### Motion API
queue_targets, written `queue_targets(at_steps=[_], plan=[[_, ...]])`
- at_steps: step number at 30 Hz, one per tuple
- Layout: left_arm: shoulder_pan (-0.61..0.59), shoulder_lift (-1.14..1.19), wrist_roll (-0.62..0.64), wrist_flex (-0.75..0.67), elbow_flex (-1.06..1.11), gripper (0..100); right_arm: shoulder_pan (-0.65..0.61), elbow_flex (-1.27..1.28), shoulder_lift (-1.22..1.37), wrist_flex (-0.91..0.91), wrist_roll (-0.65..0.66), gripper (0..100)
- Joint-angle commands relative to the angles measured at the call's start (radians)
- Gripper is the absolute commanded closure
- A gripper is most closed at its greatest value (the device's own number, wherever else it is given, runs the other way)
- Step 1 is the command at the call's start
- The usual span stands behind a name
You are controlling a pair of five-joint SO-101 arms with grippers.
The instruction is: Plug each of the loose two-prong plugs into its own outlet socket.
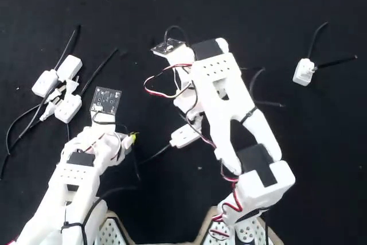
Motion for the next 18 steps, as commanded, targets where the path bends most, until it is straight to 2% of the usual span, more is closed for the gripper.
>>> queue_targets(at_steps=[1,18], plan=[[0.016,-0.014,-0.011,-0.014,-0.015,75,-0.017,-0.03,-0.01,0.021,-0.026,98.8],[0.018,-0.017,-0.011,-0.014,-0.012,75,-0.011,0.012,-0.008,-0.048,-0.028,98.8]])
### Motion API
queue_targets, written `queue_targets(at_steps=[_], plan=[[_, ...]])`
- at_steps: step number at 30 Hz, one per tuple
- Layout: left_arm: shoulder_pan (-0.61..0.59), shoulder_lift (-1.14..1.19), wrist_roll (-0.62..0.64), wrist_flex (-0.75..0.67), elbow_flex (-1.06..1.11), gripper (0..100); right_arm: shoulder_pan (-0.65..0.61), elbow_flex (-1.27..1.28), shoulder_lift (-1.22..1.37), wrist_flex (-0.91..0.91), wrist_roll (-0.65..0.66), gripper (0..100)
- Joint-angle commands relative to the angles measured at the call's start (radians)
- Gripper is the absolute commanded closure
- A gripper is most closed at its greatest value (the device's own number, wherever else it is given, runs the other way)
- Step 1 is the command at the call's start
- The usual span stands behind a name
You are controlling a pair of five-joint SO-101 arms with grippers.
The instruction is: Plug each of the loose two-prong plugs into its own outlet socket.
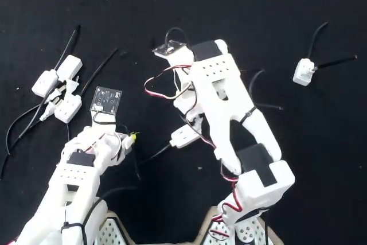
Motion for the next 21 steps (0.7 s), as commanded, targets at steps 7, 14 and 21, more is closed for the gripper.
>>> queue_targets(at_steps=[7,14,21], plan=[[0.015,-0.017,-0.011,-0.014,-0.01,75,-0.003,-0.027,0.061,-0.032,0.0,98.8],[0.015,-0.017,-0.011,-0.014,-0.01,75,0.011,-0.15,0.153,0.018,0.014,98.8],[0.015,-0.017,-0.011,-0.014,-0.01,75,0.014,-0.174,0.163,0.041,0.072,98.8]])
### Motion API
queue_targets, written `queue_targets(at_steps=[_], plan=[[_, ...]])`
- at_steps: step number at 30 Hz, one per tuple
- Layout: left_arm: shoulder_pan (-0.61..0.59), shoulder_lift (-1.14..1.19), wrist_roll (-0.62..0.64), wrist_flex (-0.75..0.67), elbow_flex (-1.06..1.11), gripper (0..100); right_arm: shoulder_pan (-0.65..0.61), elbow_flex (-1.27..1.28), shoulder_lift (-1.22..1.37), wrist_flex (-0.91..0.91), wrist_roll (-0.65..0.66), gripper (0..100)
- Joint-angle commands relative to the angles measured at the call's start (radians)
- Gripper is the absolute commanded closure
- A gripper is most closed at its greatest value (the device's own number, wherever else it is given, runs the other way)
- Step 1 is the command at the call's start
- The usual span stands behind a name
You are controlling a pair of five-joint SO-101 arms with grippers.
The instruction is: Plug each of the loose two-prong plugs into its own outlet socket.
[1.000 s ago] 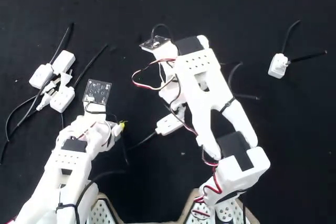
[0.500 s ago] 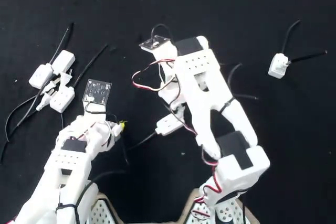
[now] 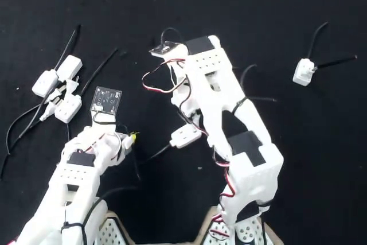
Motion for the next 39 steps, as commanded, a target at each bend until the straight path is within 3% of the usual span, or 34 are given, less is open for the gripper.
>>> queue_targets(at_steps=[1,15,23,32,39], plan=[[0.015,-0.017,-0.011,-0.014,-0.01,75,0.012,-0.047,-0.004,0.023,0.035,98.8],[0.015,-0.017,-0.011,-0.012,-0.008,75,0.058,0.022,-0.019,-0.049,0.158,98.8],[0.015,-0.017,-0.011,-0.012,-0.008,75,0.054,0.139,-0.074,-0.173,0.16,98.8],[0.015,-0.017,-0.011,-0.012,-0.008,75,0.054,0.222,-0.114,-0.184,0.149,98.8],[0.015,-0.017,-0.011,-0.012,-0.008,75,-0.003,0.268,-0.117,-0.235,0.075,98.8]])
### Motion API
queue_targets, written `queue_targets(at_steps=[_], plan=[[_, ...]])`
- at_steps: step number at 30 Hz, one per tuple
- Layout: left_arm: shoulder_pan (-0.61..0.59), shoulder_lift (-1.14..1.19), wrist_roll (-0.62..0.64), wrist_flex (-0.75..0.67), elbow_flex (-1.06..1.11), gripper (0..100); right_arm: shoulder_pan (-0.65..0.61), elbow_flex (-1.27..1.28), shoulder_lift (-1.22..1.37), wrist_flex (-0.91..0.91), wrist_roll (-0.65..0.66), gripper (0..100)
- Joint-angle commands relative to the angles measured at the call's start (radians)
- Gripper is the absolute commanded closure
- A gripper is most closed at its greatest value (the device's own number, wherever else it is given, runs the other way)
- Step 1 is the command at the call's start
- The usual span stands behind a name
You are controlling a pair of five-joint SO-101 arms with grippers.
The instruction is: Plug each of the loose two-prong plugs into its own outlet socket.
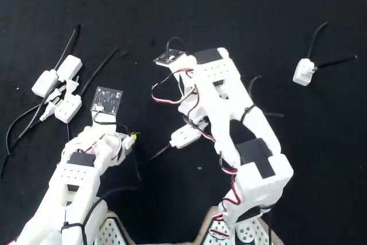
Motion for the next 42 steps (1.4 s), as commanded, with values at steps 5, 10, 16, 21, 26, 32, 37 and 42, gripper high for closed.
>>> queue_targets(at_steps=[5,10,16,21,26,32,37,42], plan=[[0.01,-0.017,-0.011,-0.012,-0.008,75,-0.095,0.002,-0.018,-0.037,-0.034,98.8],[0.01,-0.017,-0.011,-0.011,-0.008,75,-0.107,0.002,-0.015,-0.043,-0.025,98.8],[0.01,-0.017,-0.011,-0.008,-0.008,75,-0.107,0.002,-0.013,-0.054,0.031,98.8],[0.01,-0.017,-0.011,-0.008,-0.008,75,-0.109,-0.01,-0.013,-0.057,0.066,98.8],[0.01,-0.017,-0.011,-0.008,-0.008,75,-0.101,-0.081,-0.025,-0.028,0.066,98.8],[0.01,-0.017,-0.011,-0.008,-0.008,75,-0.081,-0.153,-0.154,0.089,0.069,98.8],[0.01,-0.017,-0.011,-0.008,-0.008,75,-0.025,-0.076,-0.274,0.055,0.072,98.8],[0.008,-0.017,-0.011,-0.008,-0.008,75,0.114,0.243,-0.325,-0.296,0.072,98.8]])
